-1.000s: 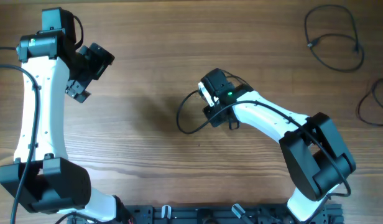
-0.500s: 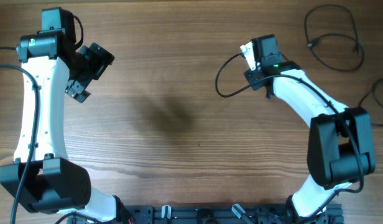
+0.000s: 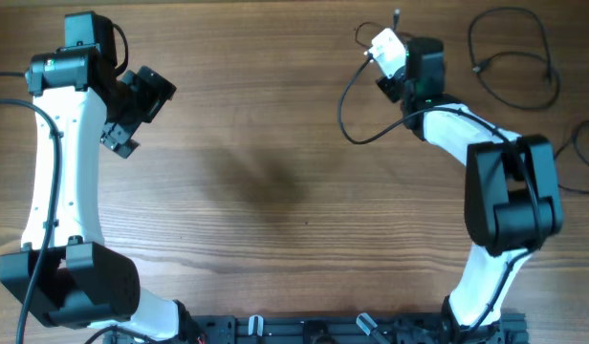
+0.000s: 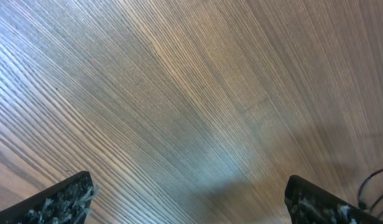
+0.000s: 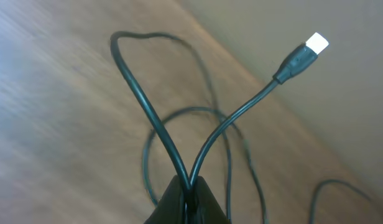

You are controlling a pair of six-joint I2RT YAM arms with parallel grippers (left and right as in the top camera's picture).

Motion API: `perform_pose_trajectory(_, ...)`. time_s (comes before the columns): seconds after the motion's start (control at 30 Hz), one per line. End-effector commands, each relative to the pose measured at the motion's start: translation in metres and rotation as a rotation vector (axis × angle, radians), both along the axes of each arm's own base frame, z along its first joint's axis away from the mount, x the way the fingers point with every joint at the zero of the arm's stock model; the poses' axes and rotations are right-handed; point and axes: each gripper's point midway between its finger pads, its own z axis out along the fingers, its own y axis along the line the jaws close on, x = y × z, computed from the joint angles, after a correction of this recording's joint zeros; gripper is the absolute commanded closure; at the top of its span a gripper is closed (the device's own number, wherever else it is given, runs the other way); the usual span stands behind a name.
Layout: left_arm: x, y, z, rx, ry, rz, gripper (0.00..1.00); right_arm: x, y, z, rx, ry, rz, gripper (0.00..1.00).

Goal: Untangle cables
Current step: 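Carry the cable coil up-right with the right gripper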

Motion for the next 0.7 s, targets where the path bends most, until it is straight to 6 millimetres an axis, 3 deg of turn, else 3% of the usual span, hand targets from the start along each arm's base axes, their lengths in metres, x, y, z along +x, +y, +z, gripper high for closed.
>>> perform_pose_trajectory(0.0,0.002,-0.001,0.006,-0.009,-0.017,0.009,0.0,0.011,-0.015,-0.017,-0.104,-0.028,0.069,0.96)
perform_pose_trajectory(0.07,0.002,-0.001,0.006,-0.009,-0.017,0.009,0.0,0.014,-0.017,-0.023,-0.08,-0.036,0.094,0.95)
perform_pose_trajectory(0.2,0.002,-0.001,0.006,-0.009,-0.017,0.009,0.0,0.013,-0.003,-0.014,0.059,-0.043,0.125,0.69)
perform_pose_trajectory(0.23,0.002,-0.001,0.006,-0.009,-0.017,0.009,0.0,0.014,-0.003,-0.012,0.071,-0.045,0.114,0.58)
perform_pose_trajectory(0.27,0.002,-0.001,0.006,-0.009,-0.017,0.009,0.0,0.014,-0.004,-0.011,0.085,-0.043,0.094,0.04)
perform_pose_trajectory(0.33,0.002,-0.001,0.006,-0.009,-0.017,0.009,0.0,0.011,-0.009,0.002,0.156,-0.029,0.024,0.0)
perform_pose_trajectory(0.43,0.002,-0.001,0.006,-0.009,-0.017,0.009,0.0,-0.004,-0.002,0.04,0.295,0.003,-0.01,0.0)
perform_pose_trajectory(0.53,0.002,-0.001,0.006,-0.009,-0.017,0.009,0.0,-0.024,-0.003,0.115,0.449,-0.049,-0.079,0.0)
perform_pose_trajectory(0.6,0.002,-0.001,0.006,-0.009,-0.017,0.009,0.0,-0.047,-0.005,0.169,0.557,-0.086,-0.12,0.0)
perform_pose_trajectory(0.67,0.002,-0.001,0.006,-0.009,-0.017,0.009,0.0,-0.069,-0.007,0.202,0.609,-0.108,-0.14,0.0)
